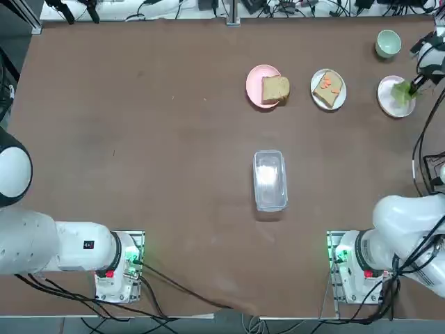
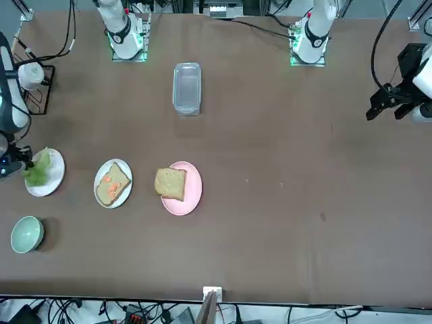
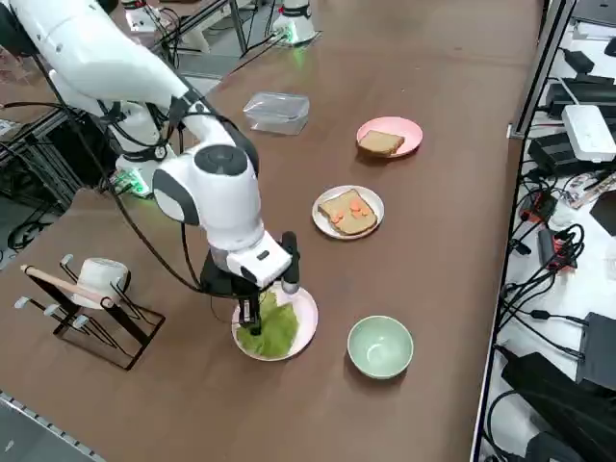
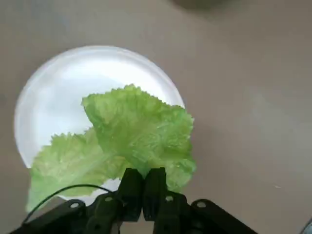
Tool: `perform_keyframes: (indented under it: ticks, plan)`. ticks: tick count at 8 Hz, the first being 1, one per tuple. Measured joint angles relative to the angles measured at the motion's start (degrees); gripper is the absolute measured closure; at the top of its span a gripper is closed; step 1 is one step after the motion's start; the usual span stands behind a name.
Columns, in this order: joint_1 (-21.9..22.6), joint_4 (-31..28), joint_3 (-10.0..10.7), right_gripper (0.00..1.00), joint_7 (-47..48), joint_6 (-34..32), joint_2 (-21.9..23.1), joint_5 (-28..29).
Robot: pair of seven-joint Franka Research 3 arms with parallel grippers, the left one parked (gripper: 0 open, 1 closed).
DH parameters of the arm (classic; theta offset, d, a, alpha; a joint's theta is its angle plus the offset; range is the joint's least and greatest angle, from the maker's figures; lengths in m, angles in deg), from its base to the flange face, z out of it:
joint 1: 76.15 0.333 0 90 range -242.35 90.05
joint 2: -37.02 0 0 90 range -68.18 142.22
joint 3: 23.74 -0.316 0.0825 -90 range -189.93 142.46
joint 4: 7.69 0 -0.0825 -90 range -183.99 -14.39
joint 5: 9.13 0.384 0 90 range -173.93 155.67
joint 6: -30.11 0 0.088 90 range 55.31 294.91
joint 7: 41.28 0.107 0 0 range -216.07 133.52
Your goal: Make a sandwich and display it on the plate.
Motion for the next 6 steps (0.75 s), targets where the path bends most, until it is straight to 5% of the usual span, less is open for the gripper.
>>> perform_keyframes:
  ticks: [3, 6]
  plan:
    - [0.6, 2.5, -8.2, 0.96, 5.8, -9.1, 4.7, 3.5]
    - [1.6, 2.4, -17.4, 0.96, 9.5, -11.9, 4.7, 3.6]
